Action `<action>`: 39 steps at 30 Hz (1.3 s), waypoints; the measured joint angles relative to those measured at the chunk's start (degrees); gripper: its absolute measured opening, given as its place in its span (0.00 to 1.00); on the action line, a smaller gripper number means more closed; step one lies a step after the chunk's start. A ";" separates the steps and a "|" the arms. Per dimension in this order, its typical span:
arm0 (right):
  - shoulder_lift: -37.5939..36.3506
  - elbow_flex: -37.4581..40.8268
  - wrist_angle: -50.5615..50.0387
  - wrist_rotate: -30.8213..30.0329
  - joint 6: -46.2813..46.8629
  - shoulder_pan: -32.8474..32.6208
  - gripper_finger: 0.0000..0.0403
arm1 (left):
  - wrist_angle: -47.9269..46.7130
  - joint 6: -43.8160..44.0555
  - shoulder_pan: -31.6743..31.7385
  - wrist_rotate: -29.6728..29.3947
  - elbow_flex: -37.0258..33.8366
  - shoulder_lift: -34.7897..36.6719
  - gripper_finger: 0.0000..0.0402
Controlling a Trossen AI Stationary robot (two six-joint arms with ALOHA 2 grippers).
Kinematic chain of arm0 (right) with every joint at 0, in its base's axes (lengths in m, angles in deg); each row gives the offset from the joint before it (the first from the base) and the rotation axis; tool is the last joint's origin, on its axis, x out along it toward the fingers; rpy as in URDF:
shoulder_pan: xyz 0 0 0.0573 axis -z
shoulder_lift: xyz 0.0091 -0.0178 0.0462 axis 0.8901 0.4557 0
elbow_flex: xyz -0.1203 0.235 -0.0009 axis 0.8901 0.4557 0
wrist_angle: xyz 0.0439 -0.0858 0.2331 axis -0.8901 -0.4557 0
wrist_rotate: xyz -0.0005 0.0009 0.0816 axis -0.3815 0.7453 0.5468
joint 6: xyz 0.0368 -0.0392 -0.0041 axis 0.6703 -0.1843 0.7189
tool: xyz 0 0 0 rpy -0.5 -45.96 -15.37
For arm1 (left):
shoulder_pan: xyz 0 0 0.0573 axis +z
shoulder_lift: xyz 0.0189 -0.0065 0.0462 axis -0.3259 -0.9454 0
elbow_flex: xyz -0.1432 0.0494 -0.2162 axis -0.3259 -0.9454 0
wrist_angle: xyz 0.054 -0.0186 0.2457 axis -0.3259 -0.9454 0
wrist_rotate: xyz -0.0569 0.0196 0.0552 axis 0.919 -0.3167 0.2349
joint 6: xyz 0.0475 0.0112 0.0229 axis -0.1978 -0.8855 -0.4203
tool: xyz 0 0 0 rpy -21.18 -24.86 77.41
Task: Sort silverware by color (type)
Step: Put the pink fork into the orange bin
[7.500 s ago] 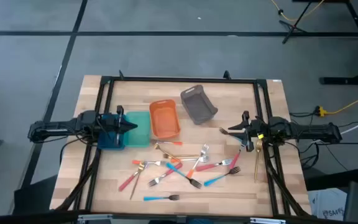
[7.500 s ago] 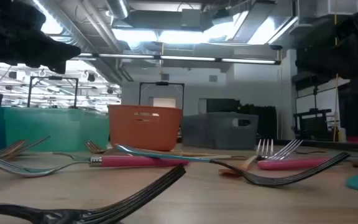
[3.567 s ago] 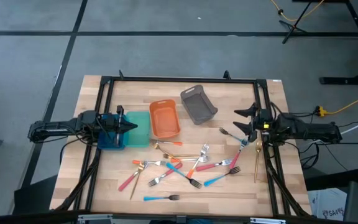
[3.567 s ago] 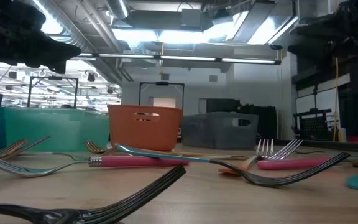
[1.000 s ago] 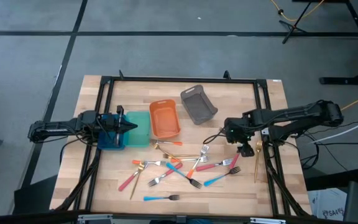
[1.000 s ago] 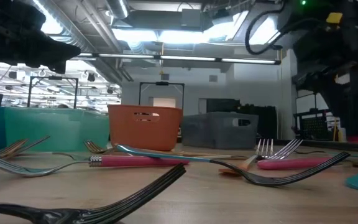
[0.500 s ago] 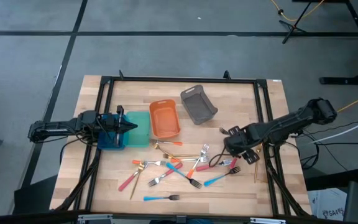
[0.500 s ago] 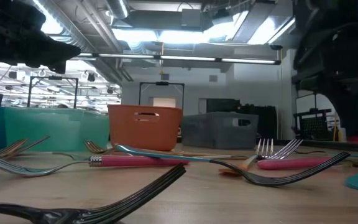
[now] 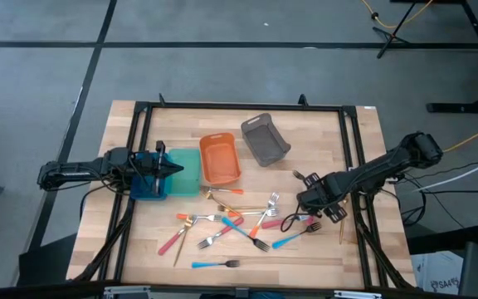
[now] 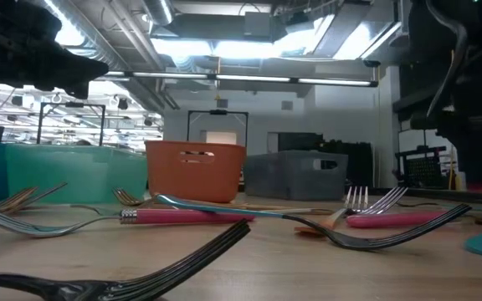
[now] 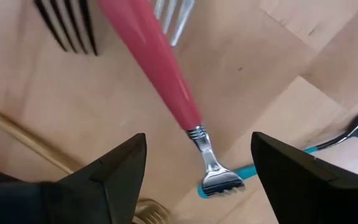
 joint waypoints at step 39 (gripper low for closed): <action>6.81 0.00 1.71 -1.06 -0.01 0.02 0.69 | 0.00 -0.01 0.02 0.00 0.01 0.01 0.00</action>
